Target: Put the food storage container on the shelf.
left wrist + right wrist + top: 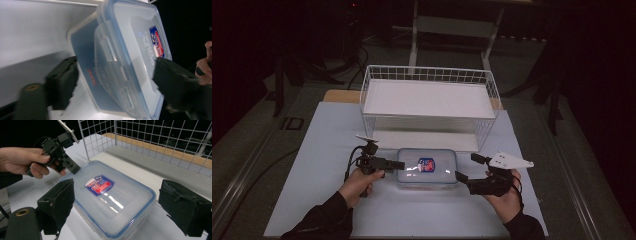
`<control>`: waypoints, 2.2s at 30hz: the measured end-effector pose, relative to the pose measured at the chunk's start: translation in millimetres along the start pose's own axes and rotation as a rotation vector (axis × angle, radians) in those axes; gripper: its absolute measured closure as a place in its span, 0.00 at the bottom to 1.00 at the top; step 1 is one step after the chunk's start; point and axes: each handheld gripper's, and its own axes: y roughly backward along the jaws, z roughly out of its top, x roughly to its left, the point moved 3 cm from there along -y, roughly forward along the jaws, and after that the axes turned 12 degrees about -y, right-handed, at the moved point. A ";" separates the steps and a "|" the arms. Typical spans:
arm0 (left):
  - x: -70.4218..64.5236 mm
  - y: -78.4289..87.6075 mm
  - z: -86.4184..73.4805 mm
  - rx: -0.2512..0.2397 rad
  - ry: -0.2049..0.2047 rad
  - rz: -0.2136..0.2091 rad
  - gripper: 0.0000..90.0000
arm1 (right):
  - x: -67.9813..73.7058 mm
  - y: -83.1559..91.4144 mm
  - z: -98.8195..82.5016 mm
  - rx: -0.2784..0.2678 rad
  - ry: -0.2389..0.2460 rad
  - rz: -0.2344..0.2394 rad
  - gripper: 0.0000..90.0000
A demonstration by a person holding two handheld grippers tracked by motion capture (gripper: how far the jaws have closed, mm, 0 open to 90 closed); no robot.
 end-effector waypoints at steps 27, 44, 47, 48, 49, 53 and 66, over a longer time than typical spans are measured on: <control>-27.8 19.0 -15.4 0.007 -0.182 -0.041 0.63 | -45.0 -32.4 -32.9 0.208 -0.370 0.102 0.26; -32.6 21.1 -20.1 0.012 -0.227 -0.039 0.64 | -55.5 -37.8 -42.7 0.297 -0.488 0.211 0.56; -36.4 21.8 -22.1 0.006 -0.242 -0.023 0.64 | -53.2 -35.3 -42.3 0.299 -0.475 0.204 0.57; -36.9 21.8 -22.7 0.001 -0.251 -0.020 0.64 | -51.6 -34.1 -42.4 0.300 -0.468 0.197 0.58; -38.0 21.8 -23.4 -0.006 -0.245 -0.018 0.64 | -51.6 -34.1 -42.4 0.300 -0.468 0.197 0.58; -41.8 22.5 -23.7 -0.024 -0.266 0.003 0.64 | -48.3 -32.0 -42.1 0.300 -0.454 0.180 0.58; -71.6 44.2 -3.3 -0.087 -0.341 0.015 0.64 | -34.3 -11.7 -6.2 0.197 -0.415 0.180 0.58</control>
